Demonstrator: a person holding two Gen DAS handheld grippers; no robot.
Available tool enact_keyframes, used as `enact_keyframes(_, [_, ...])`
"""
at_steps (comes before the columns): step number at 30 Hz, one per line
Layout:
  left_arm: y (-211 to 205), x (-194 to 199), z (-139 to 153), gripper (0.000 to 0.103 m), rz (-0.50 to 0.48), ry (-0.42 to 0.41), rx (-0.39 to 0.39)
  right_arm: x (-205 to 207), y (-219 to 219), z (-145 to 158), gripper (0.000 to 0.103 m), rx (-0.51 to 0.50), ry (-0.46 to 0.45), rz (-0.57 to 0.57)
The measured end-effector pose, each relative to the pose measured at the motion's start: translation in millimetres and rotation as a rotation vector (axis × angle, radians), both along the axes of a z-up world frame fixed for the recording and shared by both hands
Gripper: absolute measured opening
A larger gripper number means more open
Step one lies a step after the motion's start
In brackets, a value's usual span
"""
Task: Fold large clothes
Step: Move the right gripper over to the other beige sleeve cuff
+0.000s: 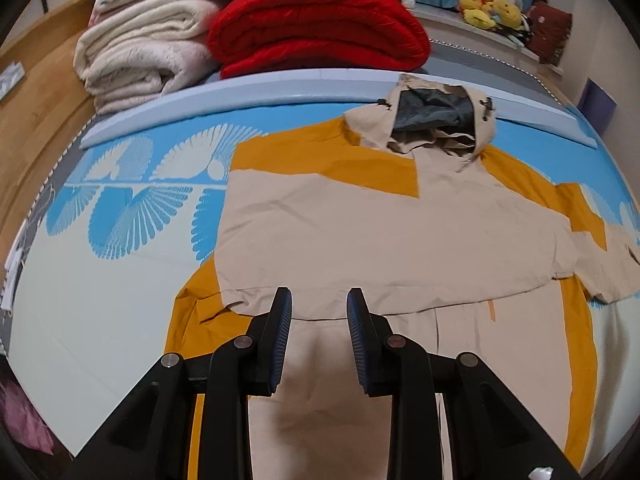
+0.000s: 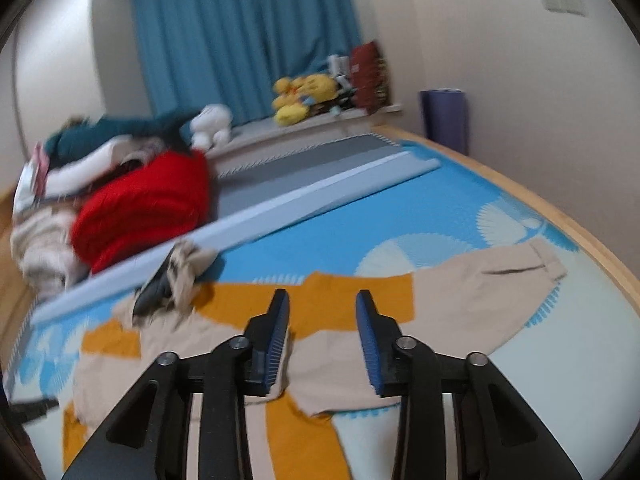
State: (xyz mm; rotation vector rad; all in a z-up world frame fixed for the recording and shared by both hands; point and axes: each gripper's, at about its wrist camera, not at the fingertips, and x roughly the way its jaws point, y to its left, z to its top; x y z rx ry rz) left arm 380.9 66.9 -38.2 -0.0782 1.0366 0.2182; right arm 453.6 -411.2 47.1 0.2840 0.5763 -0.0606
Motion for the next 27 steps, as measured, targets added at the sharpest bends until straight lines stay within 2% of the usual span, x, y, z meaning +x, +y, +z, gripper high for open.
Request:
enact_keyframes(3, [-5,-3,3,0.026,-0.01,-0.004,-0.003,2,-28,-7,0.019,0.072,0.017,-0.06])
enact_keyframes(9, [-17,-4,9,0.026,-0.049,-0.02,0.012,2,-65,-23,0.02,0.125,0.055,-0.134])
enact_keyframes(13, [-19,-3,8,0.026,-0.057,-0.014,0.009,4,-69,-27,0.021,0.114,0.066,-0.119])
enact_keyframes(19, [-21,-2,9,0.026,-0.062,-0.019,0.005,11,-72,-41,0.029,0.102,0.108,-0.101])
enact_keyframes(27, [-21,-4,10,0.026,-0.07,-0.024,0.014,11,-85,-49,0.029,0.092,0.123,-0.136])
